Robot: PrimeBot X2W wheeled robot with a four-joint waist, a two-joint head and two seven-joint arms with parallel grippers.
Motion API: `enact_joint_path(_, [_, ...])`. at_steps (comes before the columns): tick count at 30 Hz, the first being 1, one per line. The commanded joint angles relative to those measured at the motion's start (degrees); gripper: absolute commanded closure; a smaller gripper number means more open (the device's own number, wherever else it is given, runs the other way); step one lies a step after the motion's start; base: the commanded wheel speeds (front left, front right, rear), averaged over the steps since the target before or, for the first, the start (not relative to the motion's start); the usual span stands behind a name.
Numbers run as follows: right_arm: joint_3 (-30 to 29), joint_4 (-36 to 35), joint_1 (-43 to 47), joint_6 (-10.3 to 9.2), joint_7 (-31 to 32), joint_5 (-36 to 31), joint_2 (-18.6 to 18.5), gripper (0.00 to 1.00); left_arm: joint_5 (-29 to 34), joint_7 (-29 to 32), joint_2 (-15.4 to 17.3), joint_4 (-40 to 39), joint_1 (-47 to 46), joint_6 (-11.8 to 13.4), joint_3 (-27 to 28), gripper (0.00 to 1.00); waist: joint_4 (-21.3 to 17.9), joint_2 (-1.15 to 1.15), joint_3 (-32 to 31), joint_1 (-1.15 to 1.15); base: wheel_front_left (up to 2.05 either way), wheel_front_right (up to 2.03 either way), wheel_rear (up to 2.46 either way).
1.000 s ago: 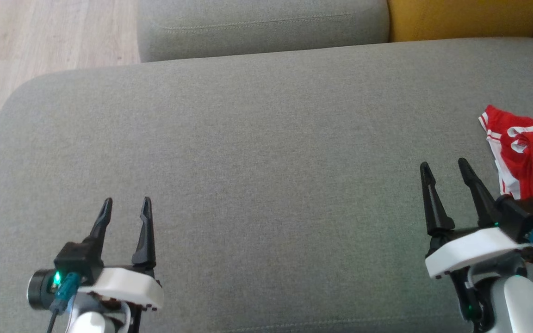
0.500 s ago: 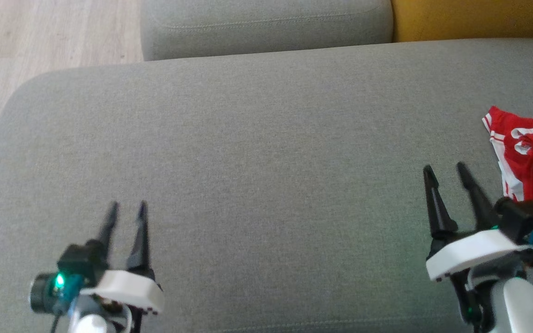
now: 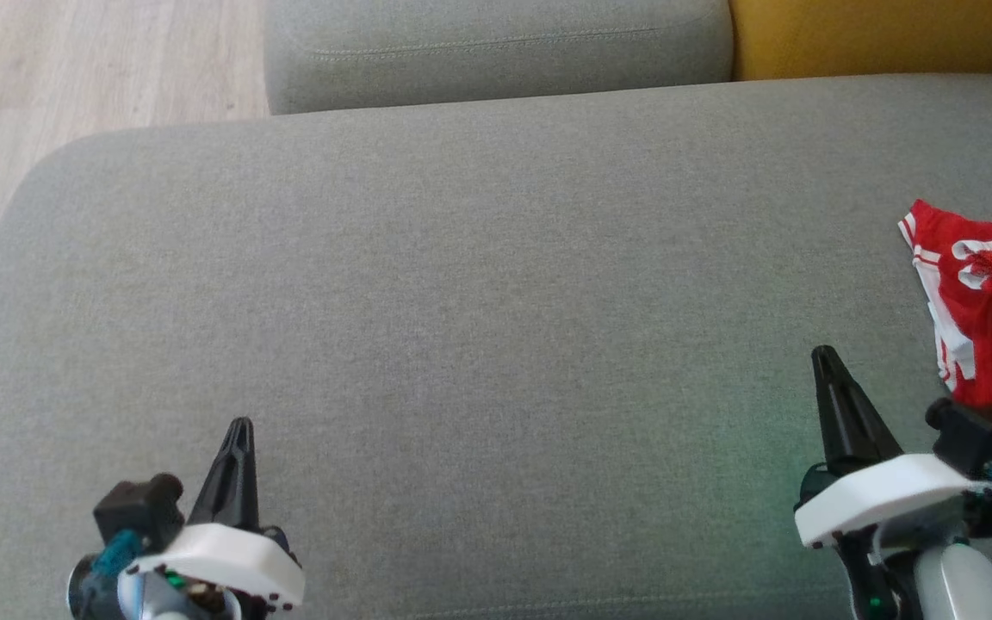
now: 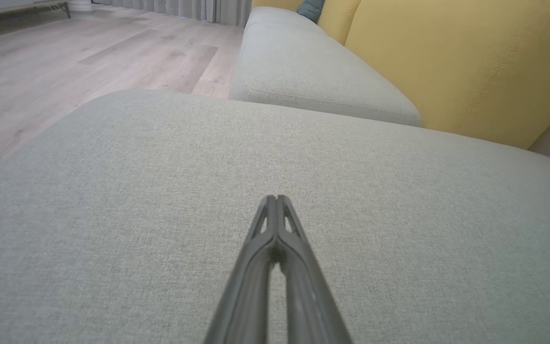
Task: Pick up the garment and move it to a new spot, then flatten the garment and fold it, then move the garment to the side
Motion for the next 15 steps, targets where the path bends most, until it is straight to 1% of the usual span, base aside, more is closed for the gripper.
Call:
enact_joint_path(1, [-0.18,-1.64,-2.35,-0.01,-0.01,1.57,-0.4,1.0,-1.36,0.19,0.17,-1.57,-2.59,-0.37,1.23,1.0,0.01,0.0,-0.02,0.0,0.0,0.0,0.0])
enact_joint_path(15, [-0.63,-0.26,-2.94,-0.01,0.16,11.8,-0.7,1.0,-11.14,2.27,-0.33,-0.8,-3.57,-2.07,3.24,1.0,0.14,0.0,-0.27,0.0,0.0,0.0,0.0])
